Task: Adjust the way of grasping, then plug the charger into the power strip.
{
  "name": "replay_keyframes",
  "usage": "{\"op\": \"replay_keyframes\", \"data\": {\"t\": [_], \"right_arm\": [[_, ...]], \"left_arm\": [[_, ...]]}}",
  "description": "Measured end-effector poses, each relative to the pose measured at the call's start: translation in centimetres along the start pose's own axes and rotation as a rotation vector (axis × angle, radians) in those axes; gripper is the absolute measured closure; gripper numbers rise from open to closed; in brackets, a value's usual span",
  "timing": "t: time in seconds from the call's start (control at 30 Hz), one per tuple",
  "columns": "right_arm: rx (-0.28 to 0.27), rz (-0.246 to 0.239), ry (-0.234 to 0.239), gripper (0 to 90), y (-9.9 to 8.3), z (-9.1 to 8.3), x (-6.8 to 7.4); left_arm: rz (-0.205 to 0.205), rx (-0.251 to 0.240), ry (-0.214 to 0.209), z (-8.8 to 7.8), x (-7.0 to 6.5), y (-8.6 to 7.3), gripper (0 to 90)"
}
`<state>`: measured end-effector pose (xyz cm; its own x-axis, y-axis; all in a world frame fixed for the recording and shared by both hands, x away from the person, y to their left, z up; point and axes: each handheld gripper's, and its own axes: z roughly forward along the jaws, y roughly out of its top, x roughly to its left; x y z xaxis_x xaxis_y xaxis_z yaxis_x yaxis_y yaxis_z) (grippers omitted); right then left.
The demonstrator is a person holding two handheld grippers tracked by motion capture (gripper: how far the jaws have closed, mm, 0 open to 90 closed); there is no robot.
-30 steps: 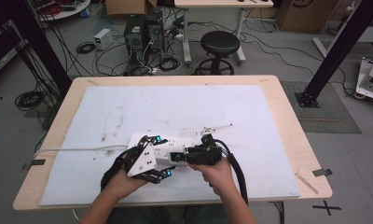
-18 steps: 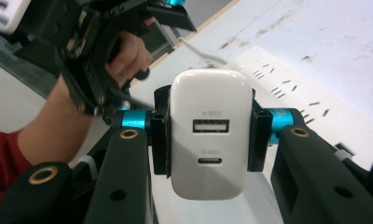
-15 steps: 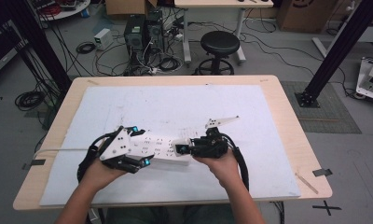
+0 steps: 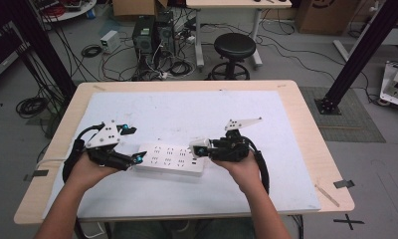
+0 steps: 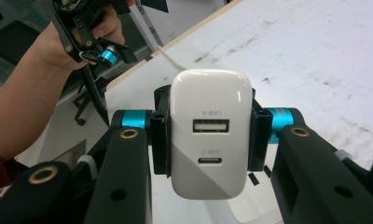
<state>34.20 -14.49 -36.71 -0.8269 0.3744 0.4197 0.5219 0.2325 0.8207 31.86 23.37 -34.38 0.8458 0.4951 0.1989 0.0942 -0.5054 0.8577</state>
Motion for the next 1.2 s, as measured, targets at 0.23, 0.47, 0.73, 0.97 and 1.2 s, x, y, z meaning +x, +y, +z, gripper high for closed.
{"op": "replay_keyframes", "data": {"t": [0.23,0.47,0.73,0.97,1.2], "right_arm": [[0.004,-0.010,-0.003,63.4,0.4,-0.3,0.1],[0.010,-0.020,-0.004,63.4,0.6,-0.4,0.3],[0.039,-0.044,-0.005,63.4,1.8,0.1,0.6],[0.105,-0.051,-0.035,63.4,3.1,1.3,0.9],[0.139,-0.037,-0.049,63.4,3.7,2.0,0.7]], "left_arm": [[0.005,0.014,0.001,0.0,0.2,0.0,19.3],[0.007,0.015,0.004,-0.4,0.1,-0.1,19.3],[0.004,0.020,0.022,-1.2,0.4,-0.1,19.3],[-0.002,0.019,0.026,-1.2,0.6,-0.5,19.3],[-0.008,0.014,0.022,-1.2,0.7,-0.7,19.2]]}}
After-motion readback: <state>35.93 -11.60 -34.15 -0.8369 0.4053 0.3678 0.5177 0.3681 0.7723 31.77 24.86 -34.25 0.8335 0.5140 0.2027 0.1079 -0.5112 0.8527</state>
